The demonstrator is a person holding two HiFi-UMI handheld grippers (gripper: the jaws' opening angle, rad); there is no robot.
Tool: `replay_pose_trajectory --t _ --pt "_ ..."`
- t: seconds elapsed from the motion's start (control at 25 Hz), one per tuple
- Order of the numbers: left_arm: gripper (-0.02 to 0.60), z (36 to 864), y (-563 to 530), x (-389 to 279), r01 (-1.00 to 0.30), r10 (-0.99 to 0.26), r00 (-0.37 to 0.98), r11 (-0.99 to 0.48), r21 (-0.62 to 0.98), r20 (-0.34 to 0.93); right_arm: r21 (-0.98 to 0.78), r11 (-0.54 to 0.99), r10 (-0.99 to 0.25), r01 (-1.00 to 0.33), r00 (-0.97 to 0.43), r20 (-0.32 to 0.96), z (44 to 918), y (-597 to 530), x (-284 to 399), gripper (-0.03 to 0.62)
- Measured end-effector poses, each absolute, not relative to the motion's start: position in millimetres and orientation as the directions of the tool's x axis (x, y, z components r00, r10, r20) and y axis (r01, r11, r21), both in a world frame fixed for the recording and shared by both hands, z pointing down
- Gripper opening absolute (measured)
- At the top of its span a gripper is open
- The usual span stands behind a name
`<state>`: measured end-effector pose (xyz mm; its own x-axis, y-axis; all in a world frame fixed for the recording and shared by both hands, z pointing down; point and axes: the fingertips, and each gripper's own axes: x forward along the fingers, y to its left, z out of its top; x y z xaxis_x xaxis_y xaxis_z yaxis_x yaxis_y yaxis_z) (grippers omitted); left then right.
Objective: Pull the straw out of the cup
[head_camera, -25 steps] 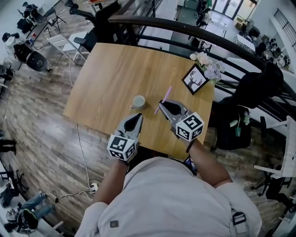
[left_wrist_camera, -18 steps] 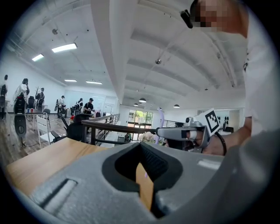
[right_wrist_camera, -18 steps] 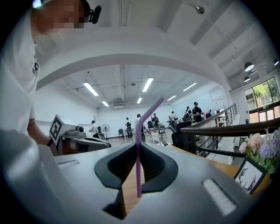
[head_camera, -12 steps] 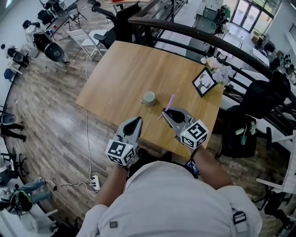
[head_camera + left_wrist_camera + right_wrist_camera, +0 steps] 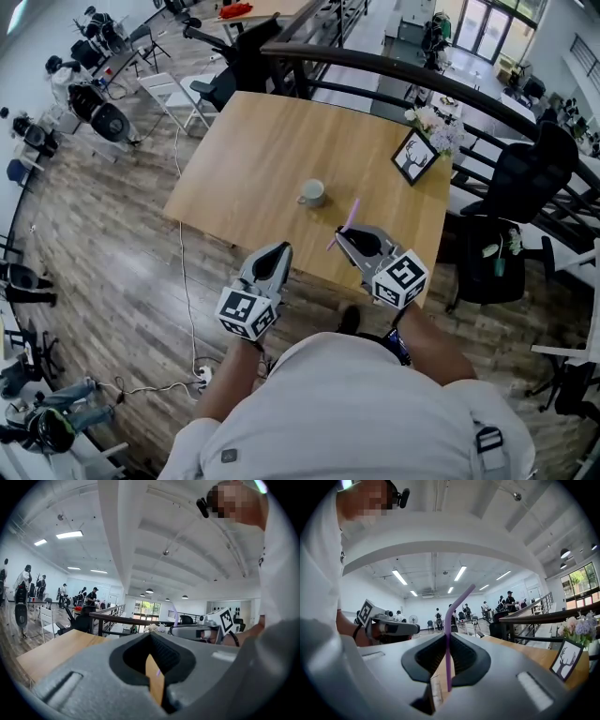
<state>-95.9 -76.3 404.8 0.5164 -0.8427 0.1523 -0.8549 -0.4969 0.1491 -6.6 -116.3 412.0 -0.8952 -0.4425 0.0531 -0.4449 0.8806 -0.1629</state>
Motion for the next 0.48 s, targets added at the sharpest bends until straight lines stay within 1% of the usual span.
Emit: replay_pose_trajectory --t 0.48 --pt "0.003 392 48 -166 -0.825 -0.820 0.562 -0.546 0.145 0.107 -0.131 0.835 -0.534 -0.535 -0.844 0.041 397 7 -63 0.035"
